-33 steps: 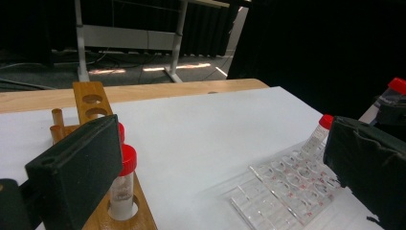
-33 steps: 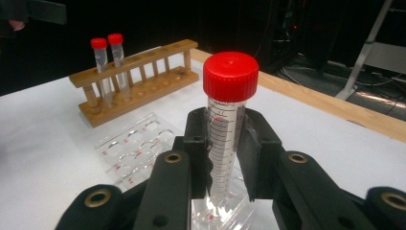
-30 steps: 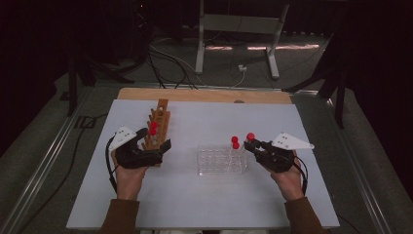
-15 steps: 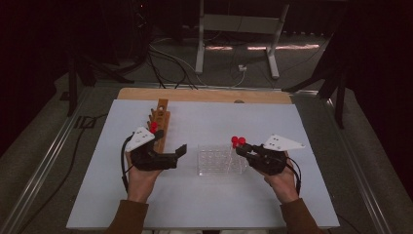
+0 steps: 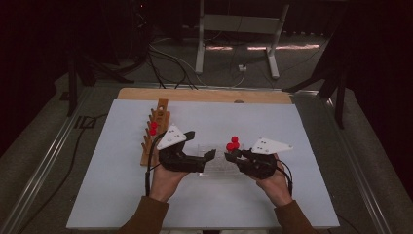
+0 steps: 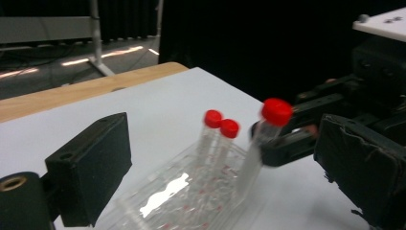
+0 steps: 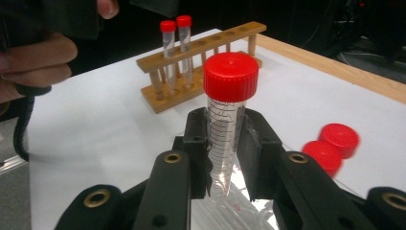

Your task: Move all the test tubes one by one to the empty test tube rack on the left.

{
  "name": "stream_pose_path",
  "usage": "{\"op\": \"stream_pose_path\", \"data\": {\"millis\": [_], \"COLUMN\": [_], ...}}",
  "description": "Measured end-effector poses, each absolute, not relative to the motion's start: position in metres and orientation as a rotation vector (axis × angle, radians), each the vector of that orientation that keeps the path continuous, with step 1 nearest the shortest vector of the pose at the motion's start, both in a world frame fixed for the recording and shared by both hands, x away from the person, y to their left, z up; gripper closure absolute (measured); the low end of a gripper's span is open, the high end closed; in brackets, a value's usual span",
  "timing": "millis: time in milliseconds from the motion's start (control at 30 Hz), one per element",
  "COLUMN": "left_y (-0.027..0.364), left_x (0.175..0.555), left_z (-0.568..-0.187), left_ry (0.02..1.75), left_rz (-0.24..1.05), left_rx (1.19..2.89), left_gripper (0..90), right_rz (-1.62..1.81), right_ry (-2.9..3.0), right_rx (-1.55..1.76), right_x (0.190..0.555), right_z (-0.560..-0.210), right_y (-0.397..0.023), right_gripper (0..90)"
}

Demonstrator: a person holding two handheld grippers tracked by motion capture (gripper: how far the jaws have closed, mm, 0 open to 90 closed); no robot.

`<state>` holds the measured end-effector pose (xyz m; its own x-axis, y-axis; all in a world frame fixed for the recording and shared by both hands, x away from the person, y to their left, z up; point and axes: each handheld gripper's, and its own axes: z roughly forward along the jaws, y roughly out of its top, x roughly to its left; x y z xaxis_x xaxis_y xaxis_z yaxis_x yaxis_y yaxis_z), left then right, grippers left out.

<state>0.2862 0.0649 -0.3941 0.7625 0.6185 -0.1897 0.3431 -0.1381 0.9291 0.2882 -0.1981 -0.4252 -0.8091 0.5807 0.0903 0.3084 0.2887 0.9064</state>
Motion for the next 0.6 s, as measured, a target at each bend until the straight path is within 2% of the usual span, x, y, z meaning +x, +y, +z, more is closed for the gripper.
{"op": "stream_pose_path", "data": {"millis": [100,200,400,500,600], "left_y": [0.053,0.044,0.031,0.029,0.029], "left_x": [0.286,0.286,0.286,0.287,0.288], "left_z": [-0.394,-0.395,-0.399,-0.4,-0.401], "left_ry": [0.743,0.737,0.682,0.677,0.672], "left_rz": [0.275,0.281,0.26,0.248,0.235], "left_rx": [1.767,1.788,1.85,1.864,1.871], "left_gripper": [9.5,18.0,51.5,62.0,66.8], "right_rz": [1.531,1.533,1.532,1.532,1.528], "right_ry": [2.316,2.325,2.341,2.346,2.353], "right_rx": [0.815,0.805,0.794,0.788,0.785], "right_x": [0.287,0.287,0.286,0.285,0.286], "right_z": [-0.425,-0.425,-0.426,-0.426,-0.427], "right_y": [-0.194,-0.191,-0.188,-0.187,-0.187], "right_gripper": [74.1,74.1,74.1,74.1,74.1]}}
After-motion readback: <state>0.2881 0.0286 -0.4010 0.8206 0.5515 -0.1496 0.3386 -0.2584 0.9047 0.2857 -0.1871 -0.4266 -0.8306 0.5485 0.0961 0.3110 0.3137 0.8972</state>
